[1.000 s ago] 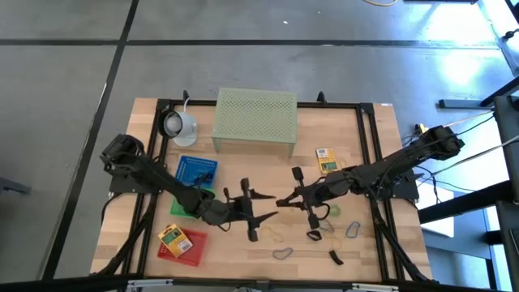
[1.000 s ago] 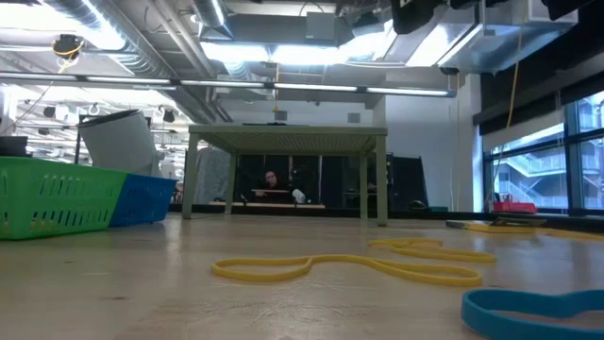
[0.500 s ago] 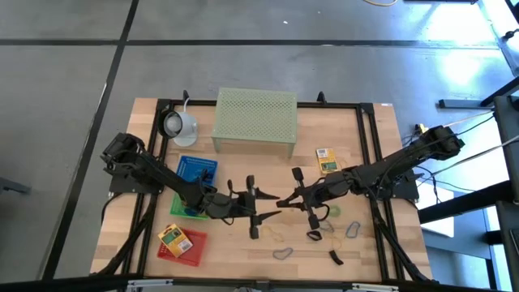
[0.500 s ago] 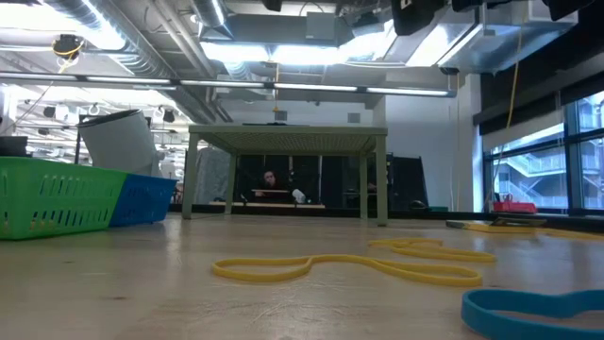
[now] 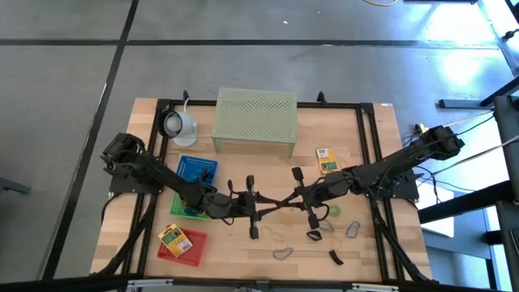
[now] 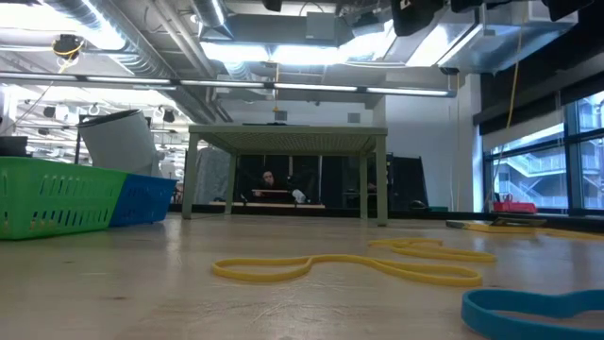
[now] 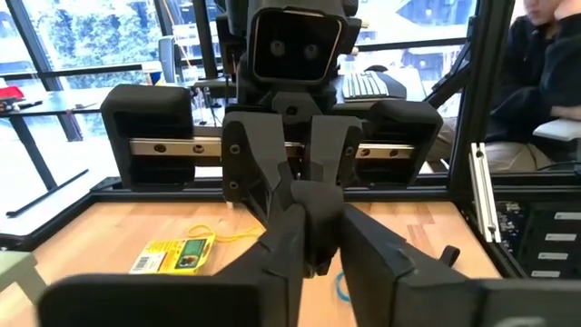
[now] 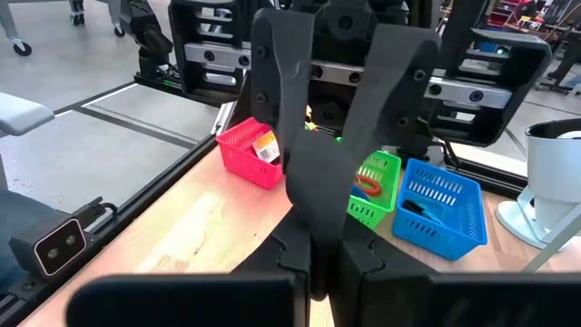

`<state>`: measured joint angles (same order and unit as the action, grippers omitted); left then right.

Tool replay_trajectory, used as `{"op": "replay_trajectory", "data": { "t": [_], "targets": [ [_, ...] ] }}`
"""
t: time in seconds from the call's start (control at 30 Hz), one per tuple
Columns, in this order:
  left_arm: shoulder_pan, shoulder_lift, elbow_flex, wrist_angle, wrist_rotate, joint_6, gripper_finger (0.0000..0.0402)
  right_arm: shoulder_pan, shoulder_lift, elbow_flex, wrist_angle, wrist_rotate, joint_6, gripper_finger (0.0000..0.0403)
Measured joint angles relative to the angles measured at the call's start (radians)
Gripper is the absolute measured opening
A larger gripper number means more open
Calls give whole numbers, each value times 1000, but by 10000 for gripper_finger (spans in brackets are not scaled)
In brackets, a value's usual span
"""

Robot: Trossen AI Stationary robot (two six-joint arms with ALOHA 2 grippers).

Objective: Pick & Place Office Desk Supplies
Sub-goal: Put the black rubber band into the blue bin

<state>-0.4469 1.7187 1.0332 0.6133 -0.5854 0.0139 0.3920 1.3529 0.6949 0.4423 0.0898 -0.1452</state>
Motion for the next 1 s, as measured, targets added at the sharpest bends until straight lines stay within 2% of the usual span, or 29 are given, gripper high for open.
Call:
{"op": "replay_trajectory", "data": {
  "t": [0.23,0.9,1.0],
  "targets": [
    [0,0,0,-11,1,0,7,0,0,0,-1,0,-1,16],
    [15,36,0,19,32,-10,7,0,0,0,-53,2,7,16],
    [15,36,0,18,26,-9,7,0,0,0,-51,42,37,21]
  ]
}}
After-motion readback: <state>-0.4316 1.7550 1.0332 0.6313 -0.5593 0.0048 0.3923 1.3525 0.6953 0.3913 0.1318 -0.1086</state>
